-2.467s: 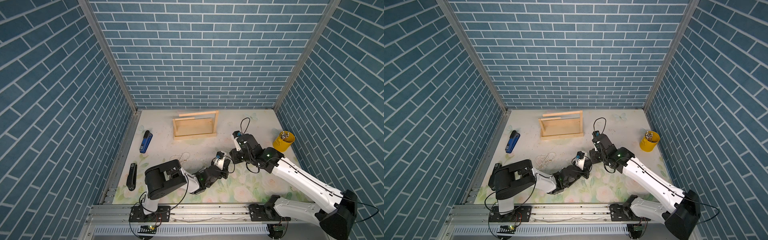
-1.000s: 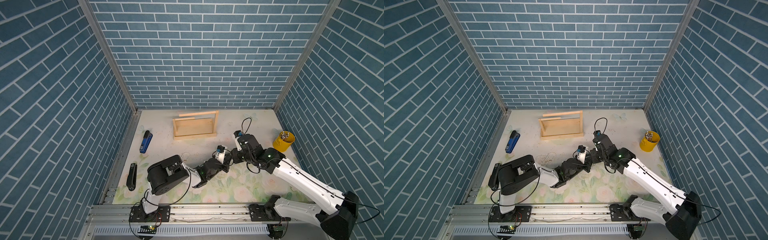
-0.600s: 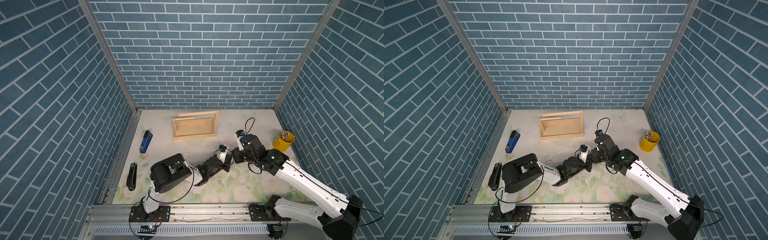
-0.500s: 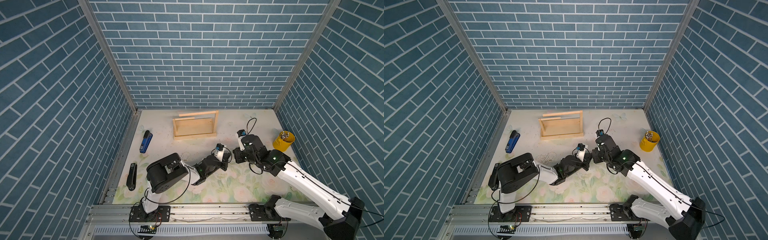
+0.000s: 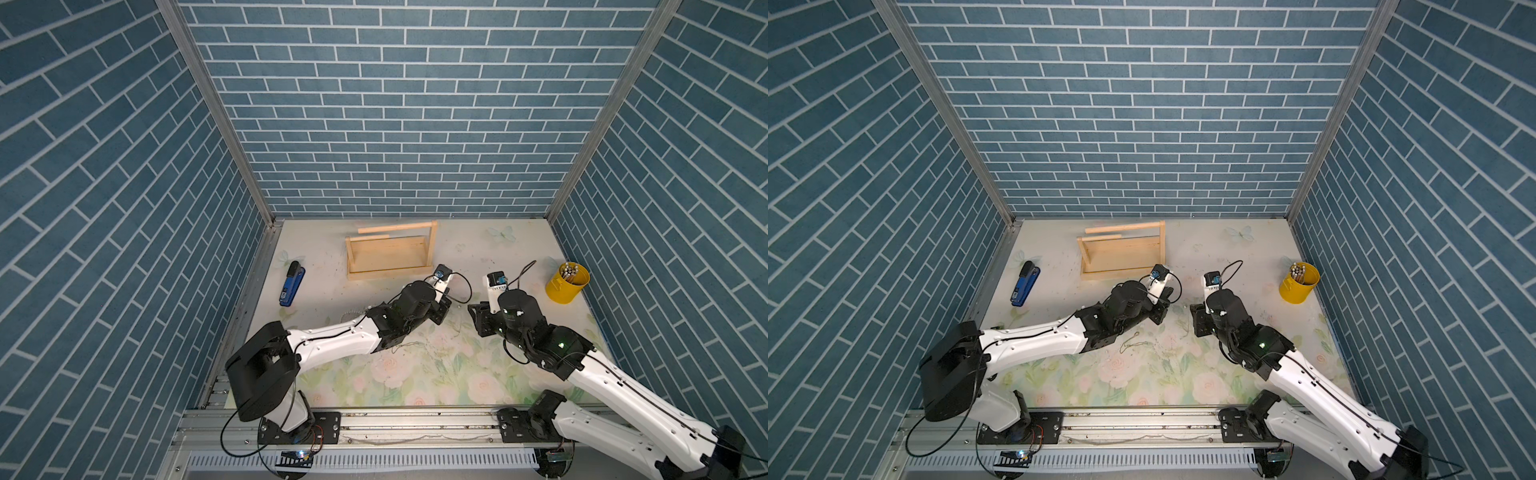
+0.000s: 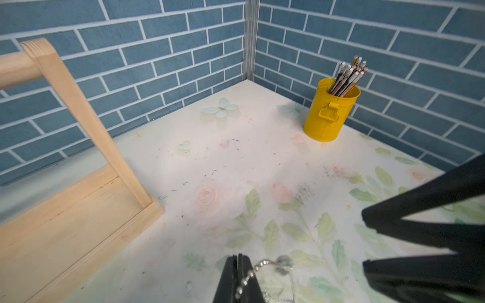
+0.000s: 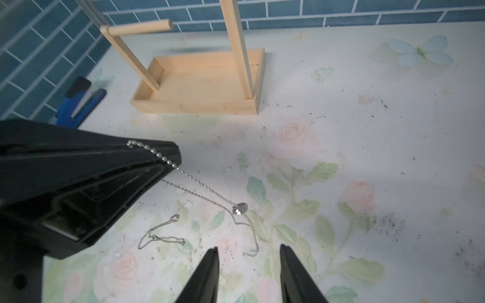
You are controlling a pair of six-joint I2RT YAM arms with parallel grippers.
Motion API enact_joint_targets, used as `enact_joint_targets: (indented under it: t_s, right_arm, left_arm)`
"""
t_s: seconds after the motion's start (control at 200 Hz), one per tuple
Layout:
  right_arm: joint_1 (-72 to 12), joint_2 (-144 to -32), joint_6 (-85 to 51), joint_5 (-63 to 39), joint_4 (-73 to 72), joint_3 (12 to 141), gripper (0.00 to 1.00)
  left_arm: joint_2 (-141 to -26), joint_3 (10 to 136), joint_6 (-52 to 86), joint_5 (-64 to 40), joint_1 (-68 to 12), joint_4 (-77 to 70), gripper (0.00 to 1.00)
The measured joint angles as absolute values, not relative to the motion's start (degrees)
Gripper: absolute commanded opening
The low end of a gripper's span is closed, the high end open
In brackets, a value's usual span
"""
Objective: Hang the necklace on the jewelry display stand
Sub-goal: Pick up the necklace from the center of the board, then adjust the necklace.
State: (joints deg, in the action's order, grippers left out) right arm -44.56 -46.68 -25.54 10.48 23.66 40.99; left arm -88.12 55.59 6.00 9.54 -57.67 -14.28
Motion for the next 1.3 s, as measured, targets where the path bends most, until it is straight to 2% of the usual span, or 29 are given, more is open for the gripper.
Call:
enact_joint_targets:
  t_s: [0.095, 0.275, 0.625, 0.795, 1.085, 1.21, 1.3]
  right_arm:
    - [-44.6, -44.3, -24.9, 9.1, 21.0, 39.8, 0.58]
    - [-44.6, -42.5, -24.2, 7.5, 17.1, 37.3, 0.58]
    - [-44.6, -38.8, -25.7, -2.1, -4.5, 17.8, 0.60]
    - [-44.6, -38.9, -25.5, -4.6, -10.3, 18.1, 0.60]
    - [-44.6, -37.1, -23.5, -5.4, -10.8, 21.1, 0.61]
    - [-44.6, -40.0, -21.8, -6.2, -10.8, 24.1, 0.60]
    - [-44.6, -43.5, -20.5, -6.8, -10.9, 26.8, 0.56]
  left_arm:
    - [-86.3, 56.2, 4.4, 10.3, -57.7, -9.2, 0.00]
    - [-85.7, 61.2, 4.0, 10.2, -57.7, -0.2, 0.00]
    - [-83.7, 66.5, 6.7, 6.5, -57.7, 8.4, 0.00]
    - [-81.9, 67.2, 6.8, 3.8, -57.7, 10.2, 0.00]
    - [-80.4, 68.2, 6.5, 0.2, -57.7, 12.6, 0.00]
    - [-79.8, 68.2, 6.4, -1.3, -57.7, 13.2, 0.00]
    - [-79.2, 68.2, 6.4, -2.3, -57.7, 13.3, 0.00]
